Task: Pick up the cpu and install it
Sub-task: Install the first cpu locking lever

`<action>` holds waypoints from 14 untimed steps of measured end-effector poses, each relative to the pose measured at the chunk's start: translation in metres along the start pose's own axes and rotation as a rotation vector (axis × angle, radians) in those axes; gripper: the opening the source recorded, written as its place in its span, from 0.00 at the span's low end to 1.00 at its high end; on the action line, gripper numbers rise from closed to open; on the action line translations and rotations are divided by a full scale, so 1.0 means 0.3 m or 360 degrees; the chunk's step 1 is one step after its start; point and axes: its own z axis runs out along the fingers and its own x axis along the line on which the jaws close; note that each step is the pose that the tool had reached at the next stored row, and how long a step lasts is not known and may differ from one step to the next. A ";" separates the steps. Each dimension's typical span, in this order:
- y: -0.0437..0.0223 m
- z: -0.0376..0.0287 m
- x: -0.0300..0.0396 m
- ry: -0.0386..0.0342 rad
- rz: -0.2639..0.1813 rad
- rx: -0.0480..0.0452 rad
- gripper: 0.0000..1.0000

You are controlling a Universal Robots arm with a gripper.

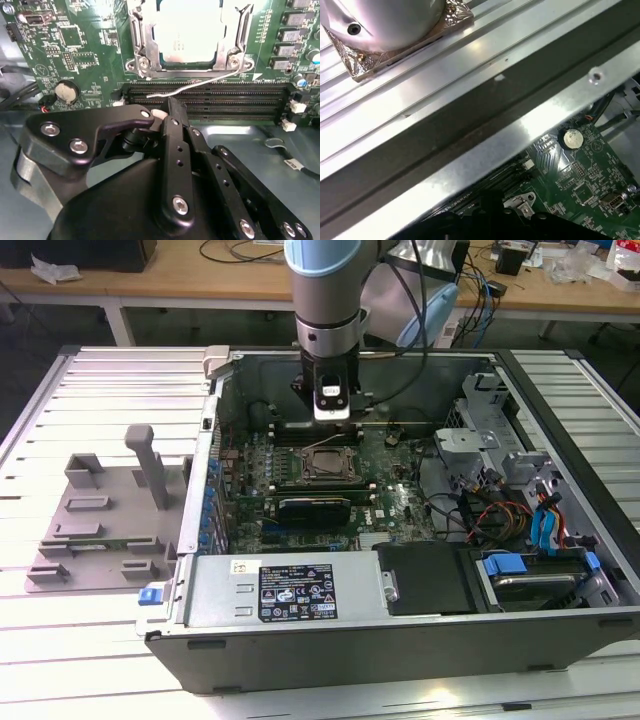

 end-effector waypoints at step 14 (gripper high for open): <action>-0.043 -0.016 0.001 0.0010 0.0004 -0.0052 0.11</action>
